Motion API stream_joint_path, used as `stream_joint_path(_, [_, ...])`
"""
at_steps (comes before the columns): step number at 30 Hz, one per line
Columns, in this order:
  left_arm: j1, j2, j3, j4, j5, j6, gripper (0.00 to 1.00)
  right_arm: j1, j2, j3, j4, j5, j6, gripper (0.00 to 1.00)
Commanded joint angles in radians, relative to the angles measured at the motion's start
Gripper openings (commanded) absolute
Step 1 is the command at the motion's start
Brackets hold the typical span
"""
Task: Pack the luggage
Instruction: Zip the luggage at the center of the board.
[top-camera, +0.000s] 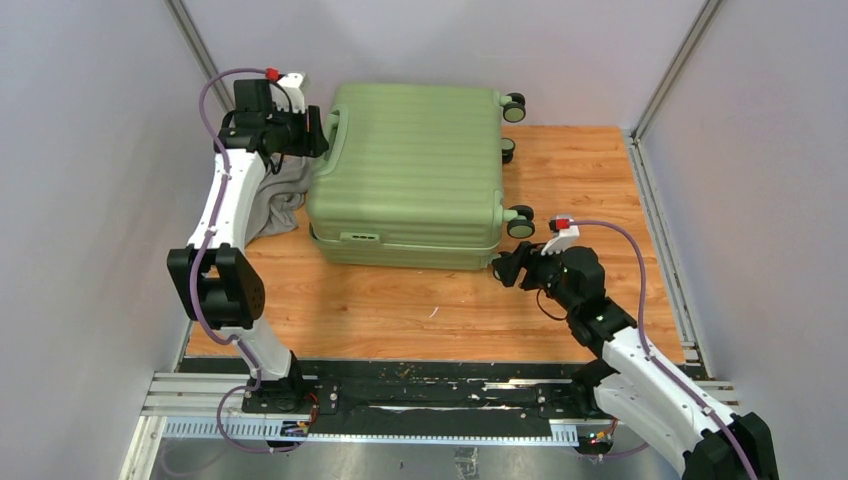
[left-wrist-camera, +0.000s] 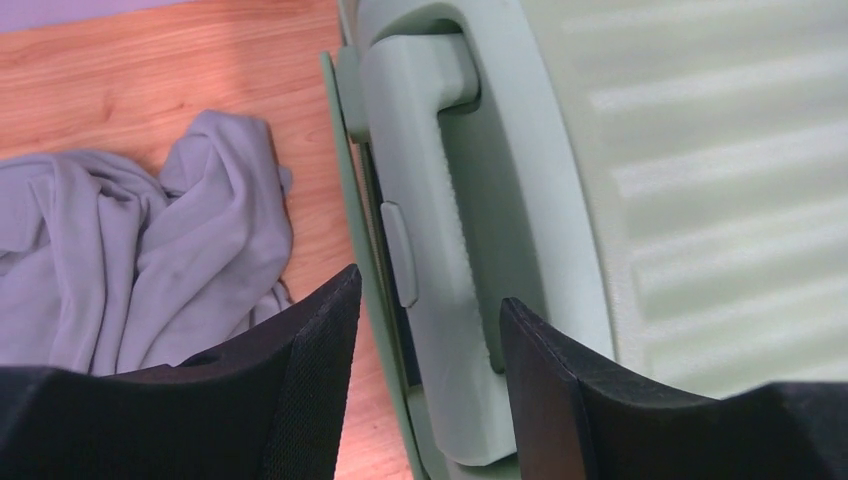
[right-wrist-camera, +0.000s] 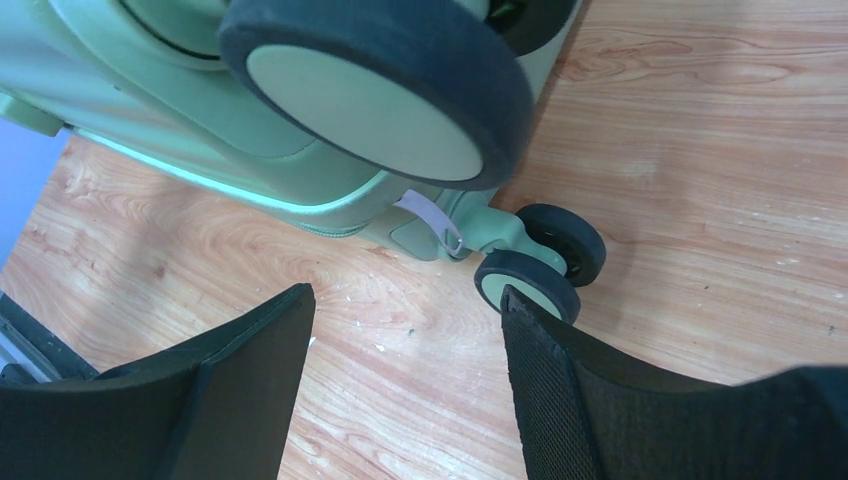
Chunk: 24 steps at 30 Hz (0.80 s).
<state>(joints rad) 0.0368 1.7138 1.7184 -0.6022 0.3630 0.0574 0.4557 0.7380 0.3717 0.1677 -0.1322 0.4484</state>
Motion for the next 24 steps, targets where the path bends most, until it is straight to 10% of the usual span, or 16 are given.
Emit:
stream_joint_path(1, [0.000,0.019,-0.014,-0.015,-0.059,0.036,0.57,-0.041,-0.001,0.026,-0.004,-0.039,0.002,0.72])
stream_joint_path(12, [-0.050,0.070,-0.039,-0.025,-0.038,0.041,0.54,-0.061,0.035,0.000,0.070,-0.040,-0.034,0.72])
stream_joint_path(24, [-0.100,0.011,0.099,-0.068,0.012,-0.031,0.17,-0.078,0.247,-0.128,0.624,-0.139,-0.166,0.72])
